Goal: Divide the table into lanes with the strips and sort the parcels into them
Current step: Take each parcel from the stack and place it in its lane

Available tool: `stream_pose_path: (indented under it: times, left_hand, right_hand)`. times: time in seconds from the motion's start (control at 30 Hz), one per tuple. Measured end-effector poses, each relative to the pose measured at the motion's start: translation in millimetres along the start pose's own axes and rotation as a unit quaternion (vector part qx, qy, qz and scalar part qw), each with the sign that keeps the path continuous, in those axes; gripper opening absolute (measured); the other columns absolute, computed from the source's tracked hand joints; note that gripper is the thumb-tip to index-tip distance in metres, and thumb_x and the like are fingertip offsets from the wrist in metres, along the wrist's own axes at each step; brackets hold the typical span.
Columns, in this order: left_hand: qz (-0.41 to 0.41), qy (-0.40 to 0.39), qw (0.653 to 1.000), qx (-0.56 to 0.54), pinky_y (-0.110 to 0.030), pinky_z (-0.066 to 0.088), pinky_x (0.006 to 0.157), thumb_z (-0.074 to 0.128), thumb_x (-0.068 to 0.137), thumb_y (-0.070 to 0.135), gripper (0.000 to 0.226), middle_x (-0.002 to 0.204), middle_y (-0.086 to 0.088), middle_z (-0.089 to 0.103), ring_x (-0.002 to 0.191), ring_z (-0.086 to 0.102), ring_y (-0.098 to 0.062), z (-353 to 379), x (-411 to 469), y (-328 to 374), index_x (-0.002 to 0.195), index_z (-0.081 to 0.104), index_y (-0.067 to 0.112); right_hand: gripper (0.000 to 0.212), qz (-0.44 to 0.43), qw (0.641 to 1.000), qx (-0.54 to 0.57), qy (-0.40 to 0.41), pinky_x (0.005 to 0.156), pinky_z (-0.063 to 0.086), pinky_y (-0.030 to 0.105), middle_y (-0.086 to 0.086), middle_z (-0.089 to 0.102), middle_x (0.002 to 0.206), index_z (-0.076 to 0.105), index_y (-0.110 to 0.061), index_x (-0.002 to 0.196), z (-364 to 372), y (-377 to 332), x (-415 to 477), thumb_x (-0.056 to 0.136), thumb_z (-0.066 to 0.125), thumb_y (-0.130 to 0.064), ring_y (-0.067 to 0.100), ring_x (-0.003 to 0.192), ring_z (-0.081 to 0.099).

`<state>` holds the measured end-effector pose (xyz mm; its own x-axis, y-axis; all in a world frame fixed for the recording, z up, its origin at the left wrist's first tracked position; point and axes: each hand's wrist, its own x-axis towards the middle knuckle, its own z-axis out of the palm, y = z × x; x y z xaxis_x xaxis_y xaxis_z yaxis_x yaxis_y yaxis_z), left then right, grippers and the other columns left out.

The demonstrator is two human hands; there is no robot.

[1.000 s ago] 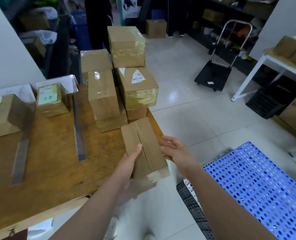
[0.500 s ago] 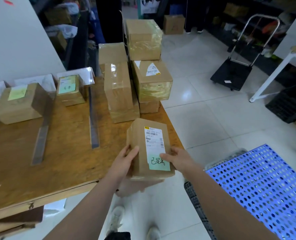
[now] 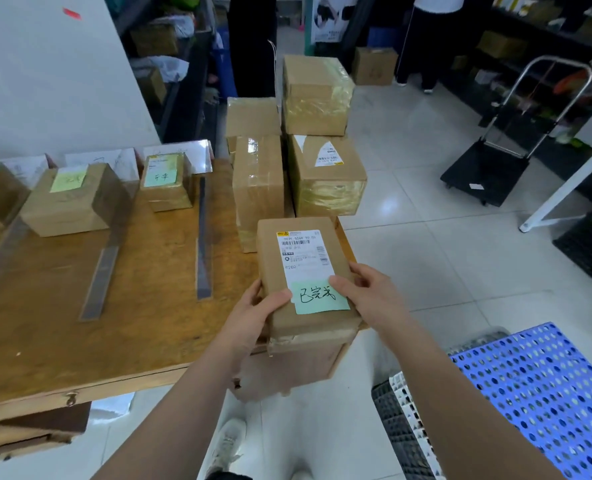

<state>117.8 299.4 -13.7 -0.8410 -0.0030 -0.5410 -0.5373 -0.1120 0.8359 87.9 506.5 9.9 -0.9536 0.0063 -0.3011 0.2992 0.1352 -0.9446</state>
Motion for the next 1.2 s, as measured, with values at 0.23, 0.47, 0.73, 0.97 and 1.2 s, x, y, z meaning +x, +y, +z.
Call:
stream_pose_path:
  times: [0.23, 0.47, 0.73, 0.97, 1.2]
  left_hand:
    - [0.018, 0.042, 0.998, -0.04, -0.046, 0.058, 0.084, 0.08, 0.069, 0.05, 0.077, 0.113, 0.002, 0.073, 0.101, 0.069, -0.023, -40.6, -14.6, 19.6, 0.138, 0.049, 0.032]
    - [0.052, 0.106, 0.991, -0.058, -0.041, 0.054, 0.078, 0.067, 0.081, 0.054, 0.058, 0.112, 0.0, 0.072, 0.103, 0.066, -0.023, -100.3, -20.3, 46.9, 0.131, 0.054, 0.028]
    - [0.087, 0.137, 0.985, -0.061, -0.035, 0.052, 0.071, 0.069, 0.055, 0.072, 0.09, 0.121, 0.002, 0.069, 0.1, 0.068, -0.019, -222.9, -33.1, 89.2, 0.135, 0.055, 0.032]
    - [0.105, 0.164, 0.981, -0.017, -0.038, 0.053, 0.079, 0.058, 0.088, 0.057, 0.05, 0.107, 0.001, 0.074, 0.095, 0.069, -0.02, -350.4, -34.4, 122.7, 0.129, 0.059, 0.029]
    - [0.059, 0.142, 0.988, 0.032, -0.05, 0.051, 0.097, 0.048, 0.094, 0.056, 0.03, 0.102, -0.001, 0.075, 0.103, 0.067, -0.029, -444.4, -23.7, 124.5, 0.108, 0.067, 0.037]
  right_hand:
    - [0.052, -0.034, 0.999, -0.03, -0.024, 0.064, 0.048, 0.015, -0.006, 0.066, 0.113, 0.054, -0.024, 0.134, 43.1, -37.2, -3.4, 0.086, 0.071, -0.033, 0.007, 0.099, 0.063]
    - [0.052, -0.066, 0.995, -0.046, -0.052, 0.057, 0.045, 0.011, -0.02, 0.056, 0.098, 0.051, -0.024, 0.136, 107.5, -79.2, 3.5, 0.088, 0.069, -0.034, -0.004, 0.089, 0.056]
    - [0.05, -0.089, 0.992, -0.055, -0.073, 0.064, 0.047, 0.016, -0.014, 0.06, 0.106, 0.054, -0.02, 0.133, 234.0, -125.3, 13.8, 0.088, 0.068, -0.035, 0.001, 0.094, 0.058]
    - [0.055, -0.079, 0.992, -0.048, -0.083, 0.077, 0.059, 0.031, -0.006, 0.064, 0.115, 0.051, -0.022, 0.137, 367.3, -149.0, 19.4, 0.088, 0.067, -0.038, 0.01, 0.1, 0.064]
    - [0.053, -0.045, 0.991, -0.08, -0.101, 0.065, 0.053, 0.021, -0.007, 0.061, 0.122, 0.048, -0.021, 0.138, 461.4, -145.2, 27.4, 0.09, 0.065, -0.036, 0.004, 0.093, 0.06]
